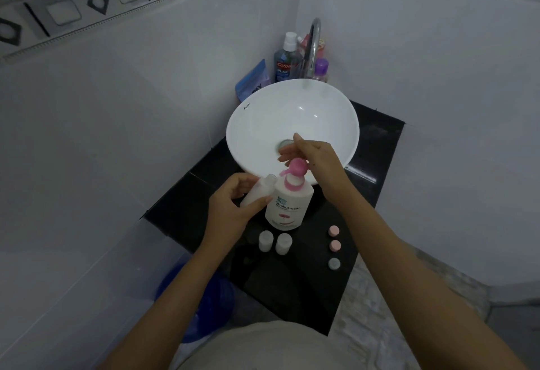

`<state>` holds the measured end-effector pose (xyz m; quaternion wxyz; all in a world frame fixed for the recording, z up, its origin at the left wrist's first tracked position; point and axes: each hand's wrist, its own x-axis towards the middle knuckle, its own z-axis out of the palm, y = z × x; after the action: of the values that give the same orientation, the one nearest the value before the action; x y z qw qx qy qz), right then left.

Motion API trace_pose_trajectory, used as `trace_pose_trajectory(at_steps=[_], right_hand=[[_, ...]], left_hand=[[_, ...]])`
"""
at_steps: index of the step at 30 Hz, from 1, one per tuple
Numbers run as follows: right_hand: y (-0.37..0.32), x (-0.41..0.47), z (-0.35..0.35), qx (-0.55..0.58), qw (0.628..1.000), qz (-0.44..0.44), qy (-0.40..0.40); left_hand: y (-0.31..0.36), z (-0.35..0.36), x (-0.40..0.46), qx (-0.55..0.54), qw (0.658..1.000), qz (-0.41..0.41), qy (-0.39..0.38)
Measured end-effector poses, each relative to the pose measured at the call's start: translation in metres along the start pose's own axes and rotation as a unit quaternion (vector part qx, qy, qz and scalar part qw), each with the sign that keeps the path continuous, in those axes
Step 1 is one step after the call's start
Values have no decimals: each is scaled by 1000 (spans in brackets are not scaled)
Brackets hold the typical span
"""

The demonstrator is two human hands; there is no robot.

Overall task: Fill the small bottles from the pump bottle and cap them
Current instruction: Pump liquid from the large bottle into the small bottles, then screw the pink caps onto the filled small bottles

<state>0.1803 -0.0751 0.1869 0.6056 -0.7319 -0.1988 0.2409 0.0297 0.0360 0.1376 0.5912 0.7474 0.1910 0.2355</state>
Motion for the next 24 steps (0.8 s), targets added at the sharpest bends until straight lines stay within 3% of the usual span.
trace_pose_trajectory(at_steps=[10,17,20,24], right_hand=[[7,-27,-30,-49,992,-26,114],[58,-65,-50,-67,981,18,180],[99,-64,-57,-197,963,83,162],[151,-55,-63,-410,895,160,73]], left_hand=[[-17,-6,-14,12,999,-37,-16],[-31,-6,-34,11,996,-77,-46],[-34,-3,-40,8,994,-90,-63],[-35,-1,-50,5,991,-100,-84]])
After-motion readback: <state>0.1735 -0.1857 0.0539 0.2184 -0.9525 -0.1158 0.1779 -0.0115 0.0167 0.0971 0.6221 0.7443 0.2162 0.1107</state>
